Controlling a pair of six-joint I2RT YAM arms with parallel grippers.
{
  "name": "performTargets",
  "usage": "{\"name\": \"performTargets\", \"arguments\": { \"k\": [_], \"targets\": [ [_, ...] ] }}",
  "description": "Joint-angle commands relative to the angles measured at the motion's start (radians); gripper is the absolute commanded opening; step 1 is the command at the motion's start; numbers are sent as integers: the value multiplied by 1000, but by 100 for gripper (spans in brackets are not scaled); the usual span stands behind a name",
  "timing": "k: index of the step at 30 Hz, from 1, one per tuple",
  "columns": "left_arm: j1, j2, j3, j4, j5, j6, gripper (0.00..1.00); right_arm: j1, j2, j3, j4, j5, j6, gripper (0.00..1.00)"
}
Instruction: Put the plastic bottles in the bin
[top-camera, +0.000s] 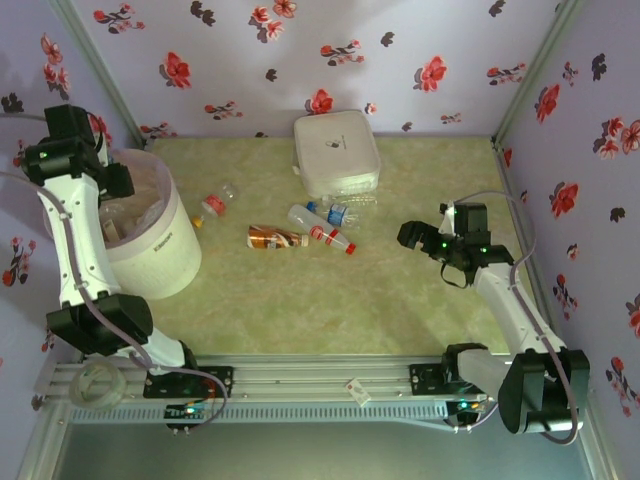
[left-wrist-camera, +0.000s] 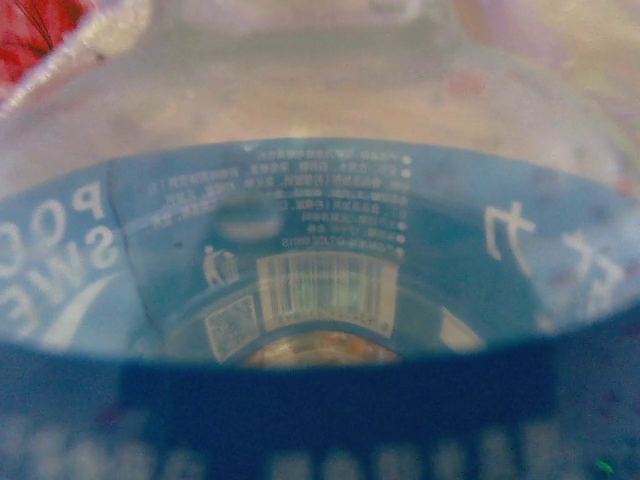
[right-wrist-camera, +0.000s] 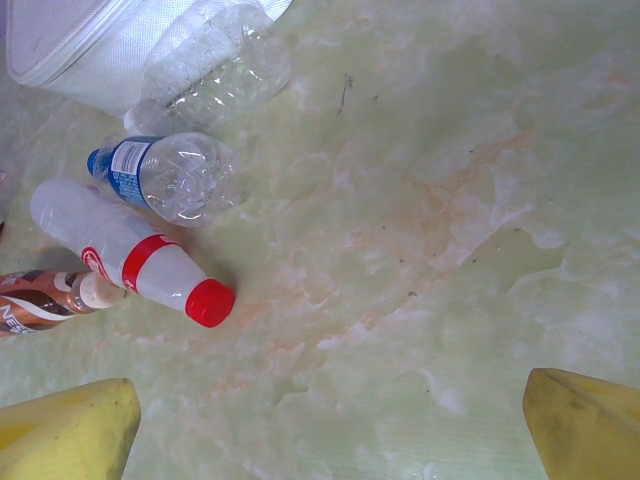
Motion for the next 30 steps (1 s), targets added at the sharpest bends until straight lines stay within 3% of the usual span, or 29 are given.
{"name": "performTargets", "arguments": {
  "k": [1,11,30],
  "targets": [
    [23,-19,-63,78,39,-9,0,-8,11,24,35,-18,7,99],
    [39,-6,-254,193,117,-52,0,-8,15,21,35,-15,2,99],
    [38,68,-447,303,140,-59,0,-8,19,15,42,-13,1,99]
  ]
}}
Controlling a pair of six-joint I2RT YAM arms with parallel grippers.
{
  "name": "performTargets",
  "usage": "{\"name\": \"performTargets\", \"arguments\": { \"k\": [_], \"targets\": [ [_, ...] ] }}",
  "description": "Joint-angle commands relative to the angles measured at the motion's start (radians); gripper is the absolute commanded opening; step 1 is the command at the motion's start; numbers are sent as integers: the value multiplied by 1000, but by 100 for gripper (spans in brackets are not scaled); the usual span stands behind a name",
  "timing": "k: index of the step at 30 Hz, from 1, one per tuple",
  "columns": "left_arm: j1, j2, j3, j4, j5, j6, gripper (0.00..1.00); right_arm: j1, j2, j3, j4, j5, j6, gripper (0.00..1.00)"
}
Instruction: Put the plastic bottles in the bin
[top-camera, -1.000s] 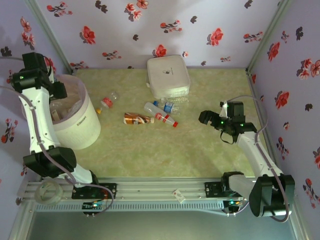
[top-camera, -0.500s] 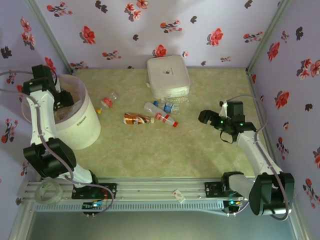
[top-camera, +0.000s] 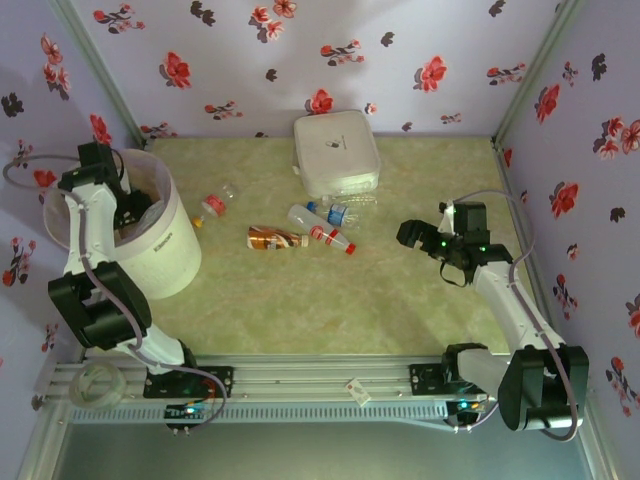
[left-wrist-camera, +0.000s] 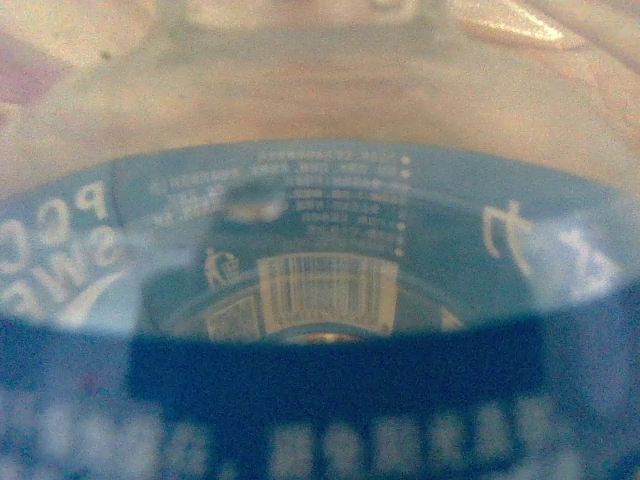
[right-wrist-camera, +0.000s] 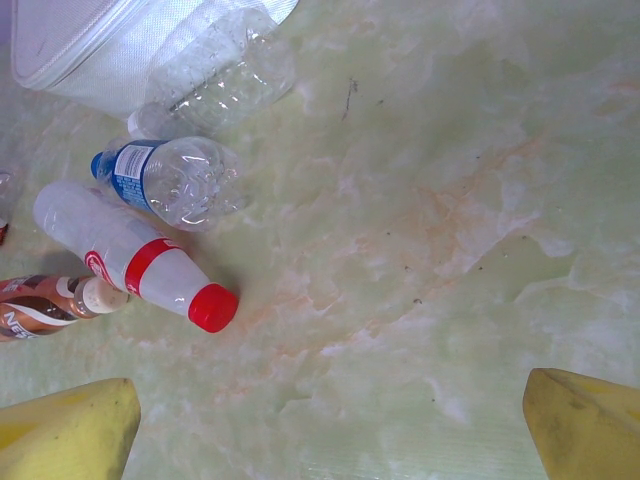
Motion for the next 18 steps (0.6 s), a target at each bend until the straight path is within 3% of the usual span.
{"name": "performTargets", "arguments": {
  "k": [1,7,10,18],
  "targets": [
    [5,27,-44,12,19,-6,0,-8,5,15,23,-8,1,99],
    [3,33,-68,27,20,-3,3,-8,5,12,25,-8,4,99],
    [-1,21,-57,23,19,-4,22,-8,4,12,24,-8,4,99],
    [-12,-41,1,-3,19,-17,56,-8,5,13,25,-9,8,99]
  ]
}}
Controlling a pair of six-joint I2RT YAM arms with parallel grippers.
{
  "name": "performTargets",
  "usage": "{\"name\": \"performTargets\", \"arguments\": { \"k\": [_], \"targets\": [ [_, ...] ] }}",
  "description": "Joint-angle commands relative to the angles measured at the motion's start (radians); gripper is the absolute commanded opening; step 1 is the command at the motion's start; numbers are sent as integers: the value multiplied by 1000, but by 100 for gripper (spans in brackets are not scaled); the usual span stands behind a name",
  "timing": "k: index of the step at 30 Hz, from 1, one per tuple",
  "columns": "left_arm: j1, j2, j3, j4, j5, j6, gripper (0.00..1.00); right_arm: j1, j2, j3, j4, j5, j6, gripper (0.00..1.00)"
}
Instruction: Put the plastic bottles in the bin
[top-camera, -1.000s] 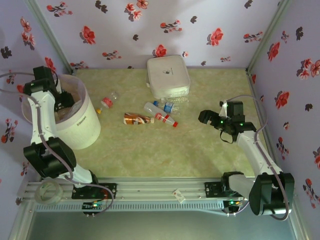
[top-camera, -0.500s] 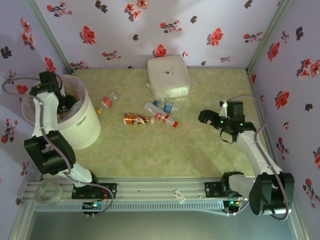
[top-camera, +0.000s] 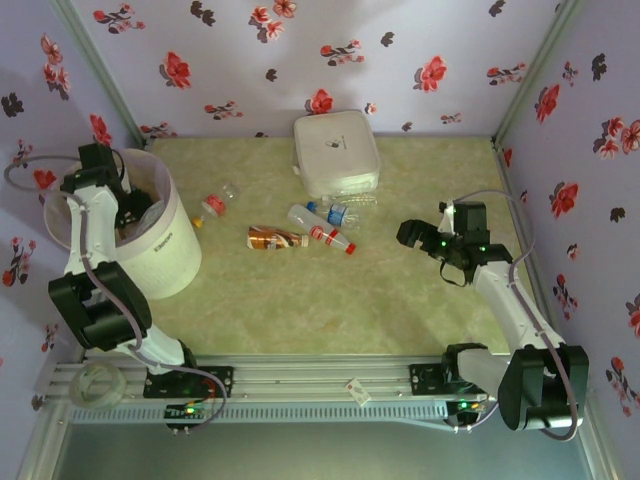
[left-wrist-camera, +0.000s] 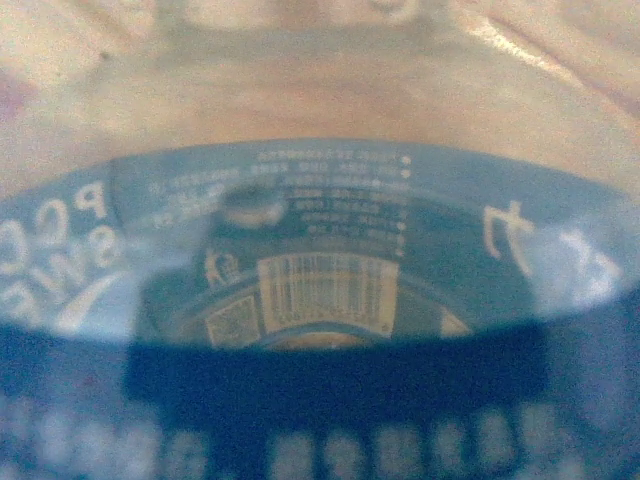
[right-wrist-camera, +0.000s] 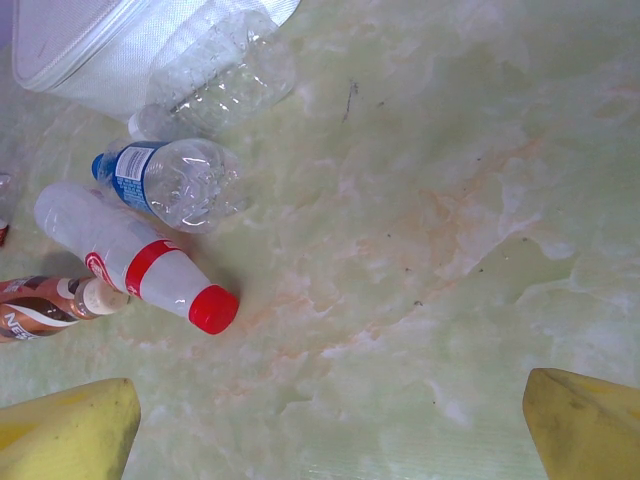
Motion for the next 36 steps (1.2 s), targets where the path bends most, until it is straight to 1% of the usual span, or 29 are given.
{"name": "performTargets", "arguments": {
  "k": [1,3,7,10,13,16,21,23,25,27,29,30,33,36],
  "targets": [
    [-12,-43,39,-58,19,-19,59,-8,1,10,19,-8,6,99],
    [-18,-64,72,-76,19,-25,61,-8,2,10,20,-8,6,99],
    [-34,-103,147,-120,13,-30,80,-8,6,9,23,-9,7,99],
    [-49,-132,194,-146,1,-29,90,-8,10,8,28,-9,10,99],
    [-72,-167,234,-163,-23,-31,96,-8,12,12,31,-12,11,99],
    [-104,-208,280,-174,-65,-42,98,-8,10,16,25,-14,10,99],
    [-176,-266,375,-181,-156,-55,98,-8,4,16,20,-9,8,99],
    [-222,-283,419,-180,-204,-51,98,-8,1,15,20,-11,9,99],
    [-286,-299,460,-162,-251,-31,97,-8,1,15,20,-11,11,99],
    [-349,-312,494,-129,-266,0,95,-8,1,14,19,-12,12,99],
    [-423,-284,561,-147,-266,30,94,-8,1,17,20,-13,13,99],
    [-465,-248,623,-184,-273,32,93,-7,1,16,23,-18,11,99],
    [-609,-106,779,-292,-354,108,93,-7,2,15,28,-26,19,99],
    [-727,34,891,-371,-405,147,93,-5,-9,9,25,-24,21,99]
  ]
}}
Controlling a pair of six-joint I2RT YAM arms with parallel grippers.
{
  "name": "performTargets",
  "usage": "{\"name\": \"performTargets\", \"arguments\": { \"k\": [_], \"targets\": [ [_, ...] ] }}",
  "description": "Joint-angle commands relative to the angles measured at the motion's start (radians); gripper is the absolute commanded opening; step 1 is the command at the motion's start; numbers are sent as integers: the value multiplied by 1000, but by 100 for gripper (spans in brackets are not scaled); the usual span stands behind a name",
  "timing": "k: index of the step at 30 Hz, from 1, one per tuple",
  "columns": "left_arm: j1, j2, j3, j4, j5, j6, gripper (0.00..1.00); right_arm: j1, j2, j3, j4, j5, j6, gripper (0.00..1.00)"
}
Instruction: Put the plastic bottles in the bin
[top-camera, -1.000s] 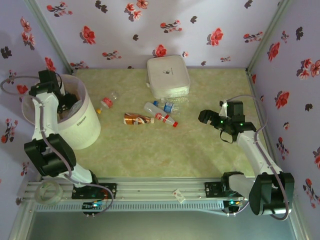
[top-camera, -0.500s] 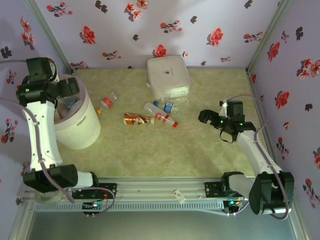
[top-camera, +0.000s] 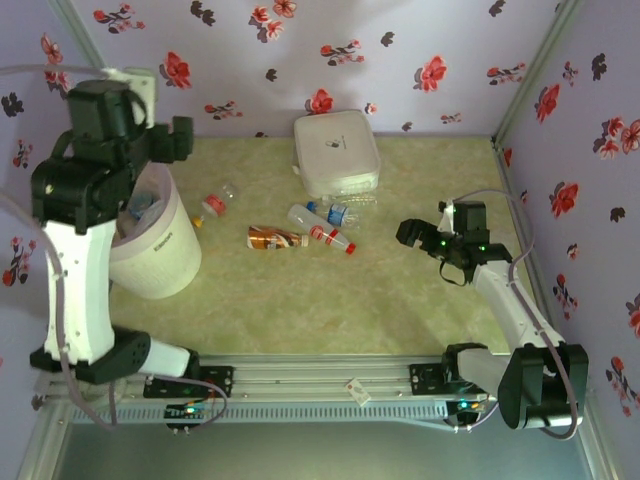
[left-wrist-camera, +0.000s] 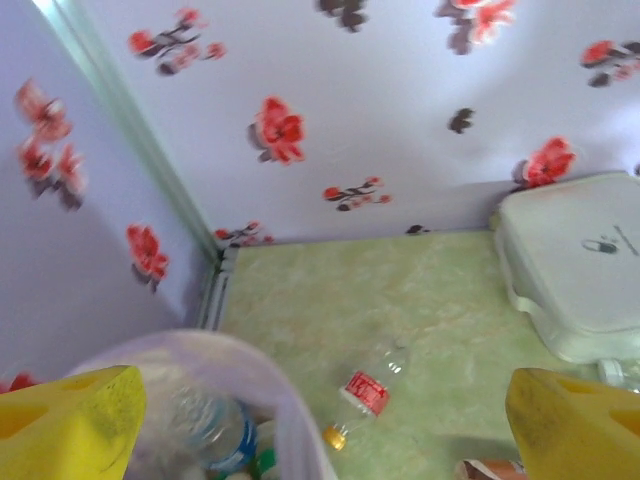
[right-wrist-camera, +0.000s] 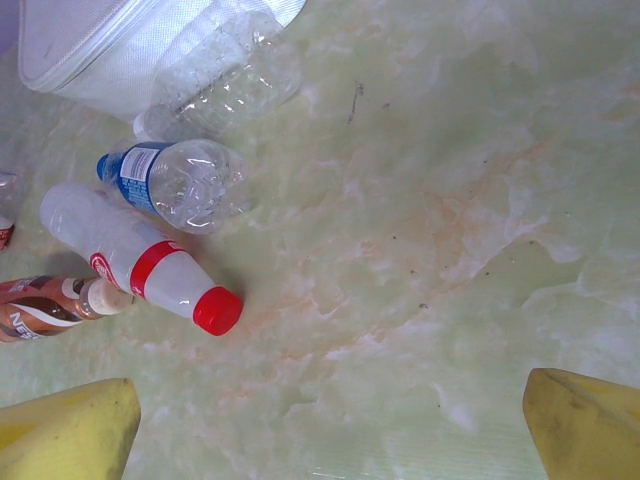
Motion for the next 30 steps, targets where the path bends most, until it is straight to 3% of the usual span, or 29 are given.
{"name": "performTargets", "arguments": {
  "k": [1,7,11,19,30],
  "targets": [
    [-94,174,87,-148,-87,74,93,-5,-20,7,15,-11,18,99],
    [-180,414,256,-243,-88,62,91,-6,-40,4,-7,9,7,99],
    [-181,511,250,-239,-88,51,91,-6,-34,3,-3,-2,10,99],
    [-95,586,51,-127,-5,24,90,-6,-59,-14,-14,13,-2,99],
    [25,742,-6,-88,69,16,91,-6,-70,-18,-19,18,-7,99]
  ]
}}
